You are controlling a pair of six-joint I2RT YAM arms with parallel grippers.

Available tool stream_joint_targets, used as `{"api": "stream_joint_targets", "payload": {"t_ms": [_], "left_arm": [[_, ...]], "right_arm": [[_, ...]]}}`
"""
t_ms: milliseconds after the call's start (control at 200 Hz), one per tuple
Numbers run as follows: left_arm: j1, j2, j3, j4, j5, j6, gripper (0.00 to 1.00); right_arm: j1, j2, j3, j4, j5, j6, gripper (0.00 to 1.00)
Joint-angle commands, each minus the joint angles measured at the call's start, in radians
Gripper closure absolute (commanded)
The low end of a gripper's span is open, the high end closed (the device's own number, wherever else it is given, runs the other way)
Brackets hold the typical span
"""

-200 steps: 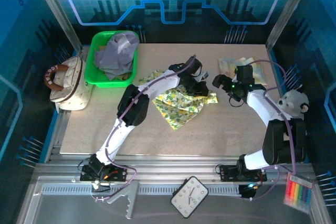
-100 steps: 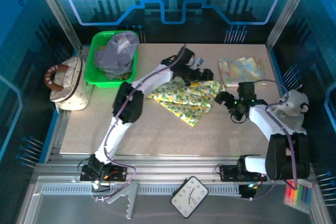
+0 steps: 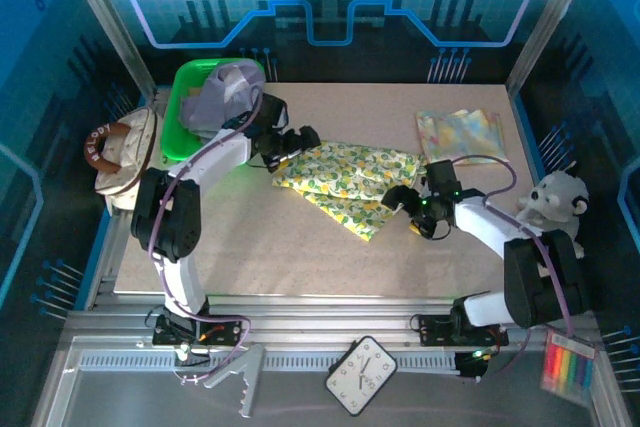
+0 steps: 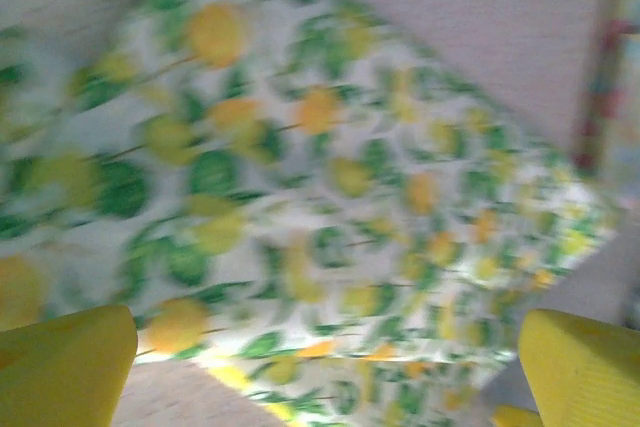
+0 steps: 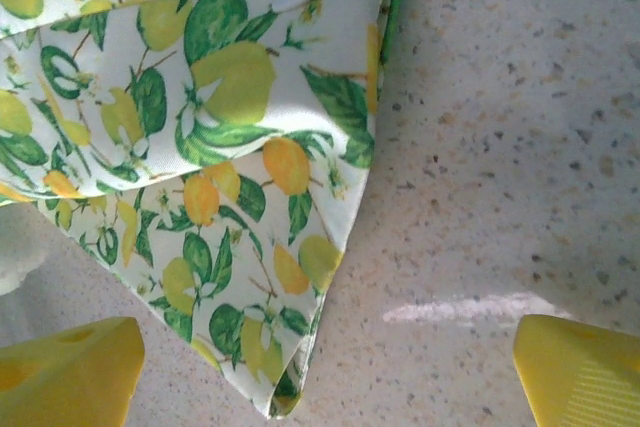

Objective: Fold and stack the skirts

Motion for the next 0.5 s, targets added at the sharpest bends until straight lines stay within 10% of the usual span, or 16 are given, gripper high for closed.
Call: {"api": "stream_joint_targets", "payload": {"t_ms": [0, 340, 495], "left_arm": [[0.004, 0.003, -0.029, -0.135, -0.171, -0.047, 0.01], [0.015, 0.173, 0.033, -0.147, -0.203, -0.061, 0.17], [0.014, 0.172, 0.049, -0.133, -0.162, -0.08, 0.56]], "right_arm": [[0.01, 0.045, 0.045, 0.005, 0.057, -0.033, 0.01], [0.023, 0.156, 0.096, 0.091, 0.021, -0.079, 0.0], [0.029, 0.179, 0.099, 0.164, -0.009, -0.088, 0.06]]}}
